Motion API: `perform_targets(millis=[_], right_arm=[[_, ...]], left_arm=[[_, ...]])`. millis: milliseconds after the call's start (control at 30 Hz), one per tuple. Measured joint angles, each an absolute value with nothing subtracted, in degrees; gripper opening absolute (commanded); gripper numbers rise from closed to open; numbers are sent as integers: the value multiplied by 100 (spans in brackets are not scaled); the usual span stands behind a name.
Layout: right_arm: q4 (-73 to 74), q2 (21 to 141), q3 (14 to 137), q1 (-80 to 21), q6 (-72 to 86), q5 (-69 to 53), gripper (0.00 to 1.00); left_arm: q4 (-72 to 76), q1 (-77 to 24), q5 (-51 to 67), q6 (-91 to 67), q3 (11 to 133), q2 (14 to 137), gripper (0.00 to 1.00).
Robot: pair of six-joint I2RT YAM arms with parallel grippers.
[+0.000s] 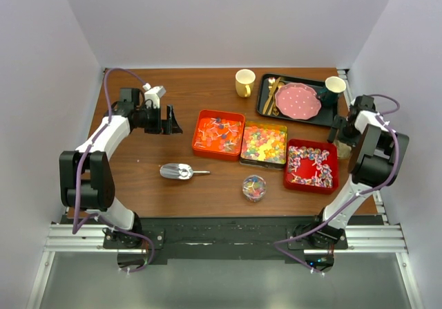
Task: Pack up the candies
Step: Pick up the bottle lid at the center of the board, then close the bottle lid on the packing bottle.
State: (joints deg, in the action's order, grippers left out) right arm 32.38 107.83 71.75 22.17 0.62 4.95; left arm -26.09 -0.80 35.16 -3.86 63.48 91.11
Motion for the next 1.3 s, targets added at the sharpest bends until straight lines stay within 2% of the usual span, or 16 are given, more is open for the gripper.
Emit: perform_targets(millis=[300, 533, 933, 1300], right_arm=[[3378, 9861, 7039, 2108, -172, 150, 63], [3321, 9343, 7048, 1529, -392, -58, 63], [3868, 8250, 7185, -1044, -1175, -1448, 64], [4814, 8206, 7240, -3334, -2438, -1518, 66]], left_arm=[[-2526, -80, 3516, -399, 6189, 9019, 99], [-2467, -80, 3518, -478, 6189, 9000, 98], [-2370, -78, 3247, -438, 5863, 8597, 100], [-2318, 36, 1872, -54, 5498, 7769, 100]])
